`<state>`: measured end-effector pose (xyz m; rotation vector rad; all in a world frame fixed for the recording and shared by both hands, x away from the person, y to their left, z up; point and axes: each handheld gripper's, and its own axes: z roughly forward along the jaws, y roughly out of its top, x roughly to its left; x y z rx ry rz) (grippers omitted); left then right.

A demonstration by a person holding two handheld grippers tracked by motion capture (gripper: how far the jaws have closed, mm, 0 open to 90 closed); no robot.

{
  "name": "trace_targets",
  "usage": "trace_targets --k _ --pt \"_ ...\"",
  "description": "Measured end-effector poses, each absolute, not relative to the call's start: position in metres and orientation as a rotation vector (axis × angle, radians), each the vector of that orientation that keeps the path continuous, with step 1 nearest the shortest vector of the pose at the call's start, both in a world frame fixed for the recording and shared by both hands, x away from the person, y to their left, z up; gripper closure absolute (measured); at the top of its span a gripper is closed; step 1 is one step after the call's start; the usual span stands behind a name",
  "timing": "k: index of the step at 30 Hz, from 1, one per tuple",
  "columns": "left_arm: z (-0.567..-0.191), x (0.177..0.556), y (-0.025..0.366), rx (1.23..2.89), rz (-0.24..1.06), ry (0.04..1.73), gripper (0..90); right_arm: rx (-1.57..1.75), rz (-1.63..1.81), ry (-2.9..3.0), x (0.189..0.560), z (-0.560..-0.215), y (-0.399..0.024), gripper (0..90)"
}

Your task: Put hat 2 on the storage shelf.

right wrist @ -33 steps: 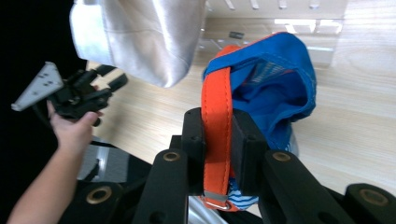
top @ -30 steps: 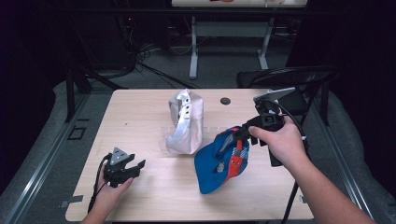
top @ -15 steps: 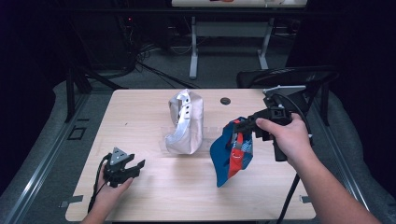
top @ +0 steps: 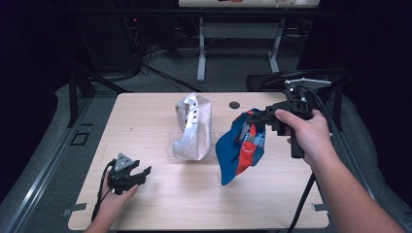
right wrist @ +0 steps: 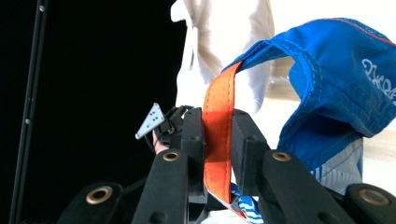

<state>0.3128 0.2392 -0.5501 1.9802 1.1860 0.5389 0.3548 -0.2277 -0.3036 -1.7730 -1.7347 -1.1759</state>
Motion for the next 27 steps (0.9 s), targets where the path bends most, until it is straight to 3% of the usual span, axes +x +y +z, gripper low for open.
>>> trace_targets --k 27 --pt "-0.552 0.316 0.244 1.965 0.52 1.218 40.3 -1.848 -1.298 -1.71 0.389 -0.252 -0.233 77.4"
